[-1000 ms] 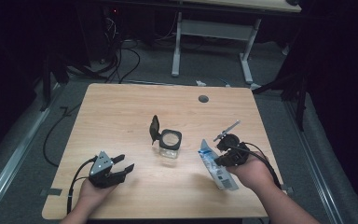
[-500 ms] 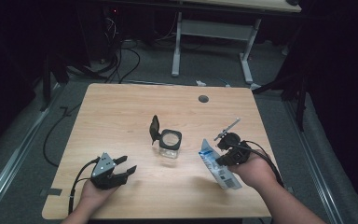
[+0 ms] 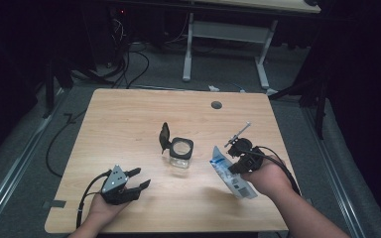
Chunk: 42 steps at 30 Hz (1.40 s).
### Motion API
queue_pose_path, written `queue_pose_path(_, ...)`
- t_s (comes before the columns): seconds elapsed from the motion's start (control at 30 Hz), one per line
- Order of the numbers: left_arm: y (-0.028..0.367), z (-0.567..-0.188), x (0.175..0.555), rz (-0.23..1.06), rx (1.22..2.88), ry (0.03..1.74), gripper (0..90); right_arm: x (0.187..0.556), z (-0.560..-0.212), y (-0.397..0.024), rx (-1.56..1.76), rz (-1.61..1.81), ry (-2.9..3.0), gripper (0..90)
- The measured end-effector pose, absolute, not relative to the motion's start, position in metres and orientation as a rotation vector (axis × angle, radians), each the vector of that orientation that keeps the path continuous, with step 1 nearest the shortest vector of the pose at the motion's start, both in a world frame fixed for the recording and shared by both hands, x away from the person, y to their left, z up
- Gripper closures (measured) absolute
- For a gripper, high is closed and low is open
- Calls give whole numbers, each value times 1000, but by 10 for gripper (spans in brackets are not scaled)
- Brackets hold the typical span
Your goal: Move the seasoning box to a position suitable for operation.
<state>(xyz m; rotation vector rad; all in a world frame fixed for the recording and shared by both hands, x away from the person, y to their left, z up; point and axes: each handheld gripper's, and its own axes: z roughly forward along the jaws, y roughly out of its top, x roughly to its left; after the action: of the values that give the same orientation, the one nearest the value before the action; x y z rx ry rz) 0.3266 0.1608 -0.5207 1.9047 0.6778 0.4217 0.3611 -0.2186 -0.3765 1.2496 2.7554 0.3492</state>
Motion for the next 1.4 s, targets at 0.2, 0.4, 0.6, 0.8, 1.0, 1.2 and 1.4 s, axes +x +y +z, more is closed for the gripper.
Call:
queue_pose_path(0.2,149,-520,322,398,1897,637,406,364,-372,-214,1238,368,2751,888)
queue_pose_path(0.4,128,-519,317,389,1902,585,395,368,-372,-208,1219,364,2757,888)
queue_pose_path(0.6,104,-518,314,344,1926,542,385,373,-371,-196,1209,378,2766,889)
queue_pose_path(0.8,77,-516,312,316,1931,503,367,374,-371,-186,1207,365,2772,888)
queue_pose_path(1.0,46,-516,312,289,1942,457,345,373,-370,-177,1193,362,2783,888)
queue_pose_path(1.2,26,-517,316,241,1944,468,281,373,-369,-170,1189,370,2780,888)
queue_pose_path(1.4,8,-520,320,204,1971,443,254,376,-367,-164,1169,381,2789,888)
